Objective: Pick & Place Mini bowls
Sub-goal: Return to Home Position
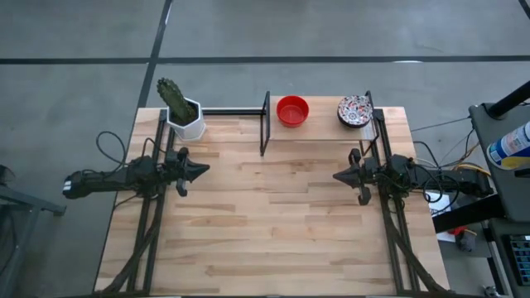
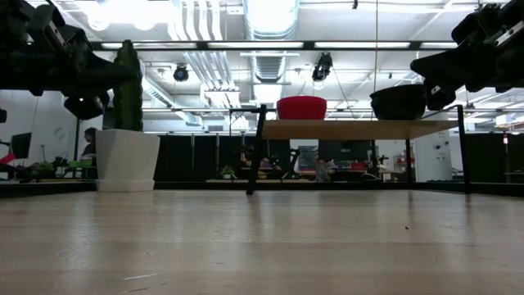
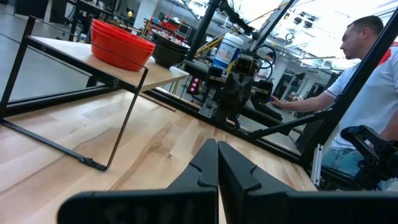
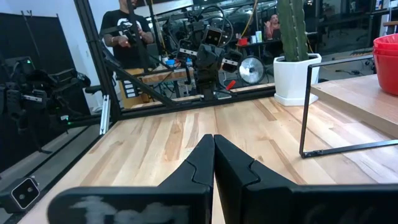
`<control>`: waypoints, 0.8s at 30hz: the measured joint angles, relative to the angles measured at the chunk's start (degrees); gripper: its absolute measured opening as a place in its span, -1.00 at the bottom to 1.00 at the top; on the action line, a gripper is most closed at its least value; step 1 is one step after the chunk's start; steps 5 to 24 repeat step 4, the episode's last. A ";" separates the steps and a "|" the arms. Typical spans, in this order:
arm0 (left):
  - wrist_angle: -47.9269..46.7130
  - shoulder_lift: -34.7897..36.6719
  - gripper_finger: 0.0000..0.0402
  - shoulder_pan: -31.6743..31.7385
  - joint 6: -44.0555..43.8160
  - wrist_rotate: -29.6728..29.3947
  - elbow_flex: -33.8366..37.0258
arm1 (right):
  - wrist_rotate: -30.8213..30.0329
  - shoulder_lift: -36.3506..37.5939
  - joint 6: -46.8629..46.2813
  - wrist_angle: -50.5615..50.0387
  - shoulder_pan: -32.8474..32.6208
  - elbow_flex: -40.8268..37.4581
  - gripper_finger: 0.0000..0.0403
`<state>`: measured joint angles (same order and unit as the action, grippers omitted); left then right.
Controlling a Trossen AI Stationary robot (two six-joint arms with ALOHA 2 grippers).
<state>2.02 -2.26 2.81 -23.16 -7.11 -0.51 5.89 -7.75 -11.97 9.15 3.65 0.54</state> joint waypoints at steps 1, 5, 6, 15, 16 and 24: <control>0.00 0.00 -1.00 0.00 0.00 0.00 0.00 | 0.00 0.00 0.00 0.00 -0.01 0.00 -0.96; 0.00 0.00 -1.00 0.00 0.00 0.00 0.00 | 0.00 0.00 0.00 0.00 0.00 0.00 -0.96; 0.00 0.00 -1.00 0.00 0.00 0.00 0.00 | 0.00 0.00 0.00 0.00 0.00 0.00 -0.96; 0.00 0.00 -1.00 0.00 0.00 0.00 0.00 | 0.00 0.00 0.00 0.00 0.00 0.00 -0.96; 0.00 0.00 -1.00 0.00 0.00 0.00 0.00 | 0.00 0.00 0.00 0.00 0.00 0.00 -0.96; 0.00 0.00 -1.00 0.00 0.00 0.00 0.00 | 0.00 0.00 0.00 0.00 0.00 0.00 -0.96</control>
